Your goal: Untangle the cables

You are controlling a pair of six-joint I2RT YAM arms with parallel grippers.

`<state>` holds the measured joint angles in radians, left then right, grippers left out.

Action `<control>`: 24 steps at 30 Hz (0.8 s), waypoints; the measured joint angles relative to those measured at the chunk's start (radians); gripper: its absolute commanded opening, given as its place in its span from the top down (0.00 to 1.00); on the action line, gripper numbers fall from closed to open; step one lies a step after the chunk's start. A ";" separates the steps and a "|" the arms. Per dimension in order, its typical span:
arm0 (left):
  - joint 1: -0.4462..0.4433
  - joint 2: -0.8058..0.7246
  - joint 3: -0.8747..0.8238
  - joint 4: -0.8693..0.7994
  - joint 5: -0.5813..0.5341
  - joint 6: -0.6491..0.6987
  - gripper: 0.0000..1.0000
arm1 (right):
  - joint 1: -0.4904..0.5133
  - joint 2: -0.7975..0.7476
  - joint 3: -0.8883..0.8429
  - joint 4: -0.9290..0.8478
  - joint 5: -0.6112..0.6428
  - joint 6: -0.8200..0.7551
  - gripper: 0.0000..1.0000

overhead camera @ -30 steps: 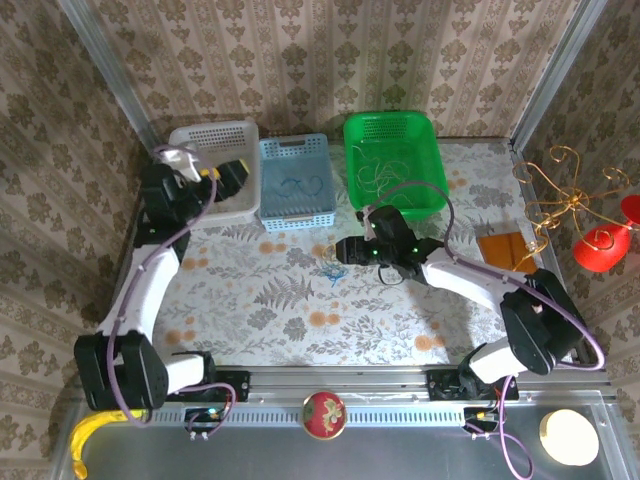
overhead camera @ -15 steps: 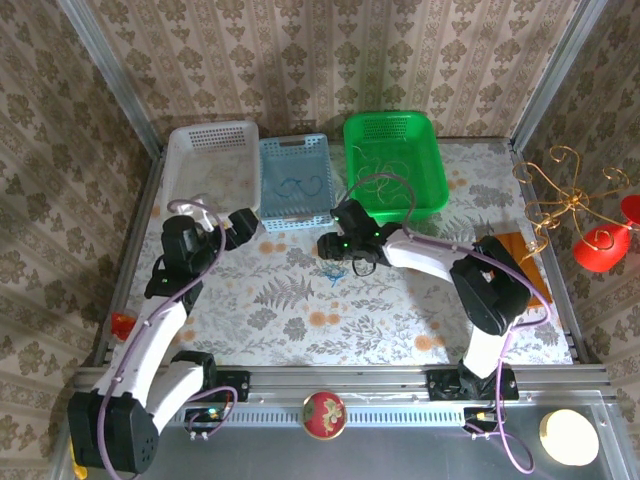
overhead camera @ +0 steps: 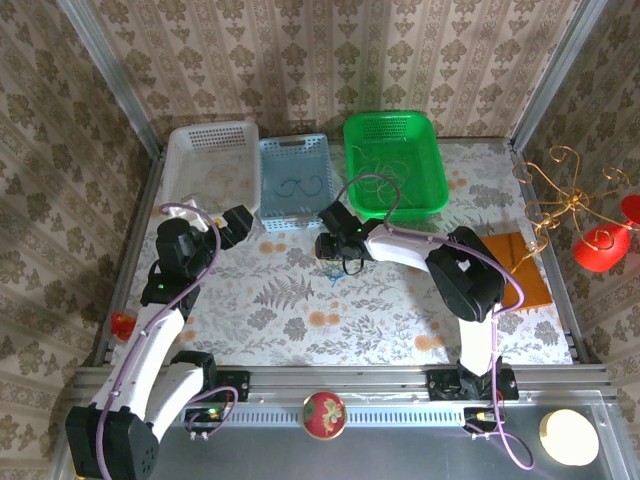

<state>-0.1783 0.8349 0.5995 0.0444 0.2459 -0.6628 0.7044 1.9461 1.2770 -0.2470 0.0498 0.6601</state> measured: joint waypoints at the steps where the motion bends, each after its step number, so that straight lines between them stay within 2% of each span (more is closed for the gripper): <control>1: 0.000 -0.001 0.000 0.000 0.000 0.000 0.00 | 0.000 0.011 0.011 -0.002 0.000 0.002 0.60; 6: 0.000 -0.005 0.000 0.000 0.000 0.000 0.00 | 0.000 0.041 0.046 -0.010 0.001 0.004 0.70; 11: 0.000 -0.008 0.000 0.000 0.000 -0.001 0.00 | 0.000 0.052 0.052 -0.018 0.003 0.003 0.97; 12: 0.000 -0.008 0.000 0.000 0.001 -0.003 0.00 | 0.000 0.052 0.052 -0.019 0.003 0.002 1.00; 18: 0.000 -0.018 0.000 -0.001 0.012 -0.013 0.00 | 0.000 -0.010 -0.030 0.005 -0.005 -0.005 1.00; 24: 0.000 -0.027 0.000 -0.002 0.048 -0.019 0.00 | -0.016 -0.238 -0.188 0.102 -0.116 -0.029 1.00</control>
<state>-0.1783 0.8074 0.5995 0.0429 0.2943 -0.6819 0.6884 1.7077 1.0885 -0.1452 -0.0658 0.6308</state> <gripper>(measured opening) 0.999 0.065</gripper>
